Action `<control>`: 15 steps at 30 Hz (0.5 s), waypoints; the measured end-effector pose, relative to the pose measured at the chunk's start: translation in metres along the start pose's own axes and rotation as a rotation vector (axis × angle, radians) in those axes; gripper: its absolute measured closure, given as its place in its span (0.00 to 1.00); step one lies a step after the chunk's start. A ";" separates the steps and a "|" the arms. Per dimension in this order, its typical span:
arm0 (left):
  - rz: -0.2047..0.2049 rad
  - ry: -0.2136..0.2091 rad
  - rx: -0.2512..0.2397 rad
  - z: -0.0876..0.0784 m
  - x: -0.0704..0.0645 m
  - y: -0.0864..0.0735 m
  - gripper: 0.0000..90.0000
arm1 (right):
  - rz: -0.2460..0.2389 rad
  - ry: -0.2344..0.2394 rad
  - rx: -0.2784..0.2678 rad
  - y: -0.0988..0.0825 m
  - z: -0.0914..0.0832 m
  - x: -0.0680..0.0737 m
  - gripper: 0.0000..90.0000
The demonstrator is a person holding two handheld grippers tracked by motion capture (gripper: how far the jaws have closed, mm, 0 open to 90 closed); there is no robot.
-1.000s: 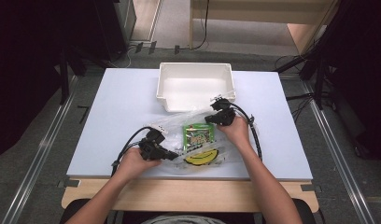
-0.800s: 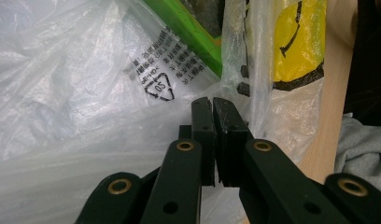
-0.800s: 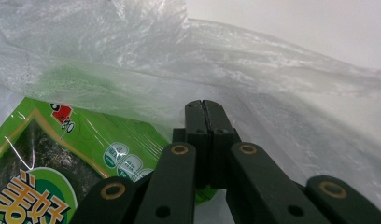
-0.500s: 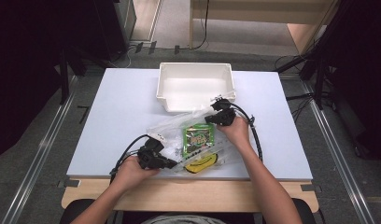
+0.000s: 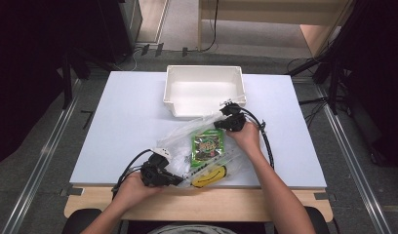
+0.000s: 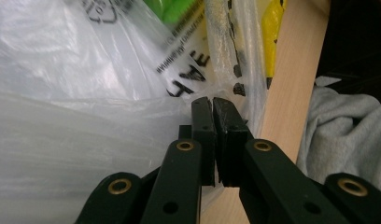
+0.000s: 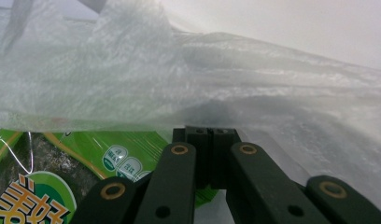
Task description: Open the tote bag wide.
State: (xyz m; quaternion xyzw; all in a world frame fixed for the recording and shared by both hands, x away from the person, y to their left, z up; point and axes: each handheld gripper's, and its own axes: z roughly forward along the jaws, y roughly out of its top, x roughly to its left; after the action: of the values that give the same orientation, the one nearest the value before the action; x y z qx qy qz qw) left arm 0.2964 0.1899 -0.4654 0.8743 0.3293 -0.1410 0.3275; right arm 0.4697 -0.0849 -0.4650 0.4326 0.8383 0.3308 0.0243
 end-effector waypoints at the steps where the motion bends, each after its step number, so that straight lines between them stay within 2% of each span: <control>1: -0.001 -0.008 0.008 0.001 -0.002 -0.002 0.99 | 0.002 -0.001 -0.001 0.000 0.000 0.000 1.00; 6: 0.000 -0.009 0.019 0.001 -0.004 -0.007 0.98 | 0.003 -0.017 -0.019 0.001 0.001 0.001 1.00; 8: -0.012 -0.007 0.006 0.000 -0.002 -0.007 0.98 | 0.009 -0.025 -0.018 0.001 0.002 0.003 1.00; 12: -0.016 -0.004 -0.010 0.000 0.001 -0.004 0.97 | 0.005 -0.013 -0.010 0.002 0.000 0.005 1.00; 15: -0.014 0.006 -0.031 0.000 -0.001 0.000 0.96 | -0.005 0.007 -0.026 0.003 -0.004 0.007 1.00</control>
State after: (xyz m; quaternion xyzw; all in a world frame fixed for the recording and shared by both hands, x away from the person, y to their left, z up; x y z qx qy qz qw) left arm 0.2959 0.1893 -0.4653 0.8671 0.3388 -0.1354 0.3391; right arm 0.4660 -0.0807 -0.4588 0.4290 0.8351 0.3433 0.0280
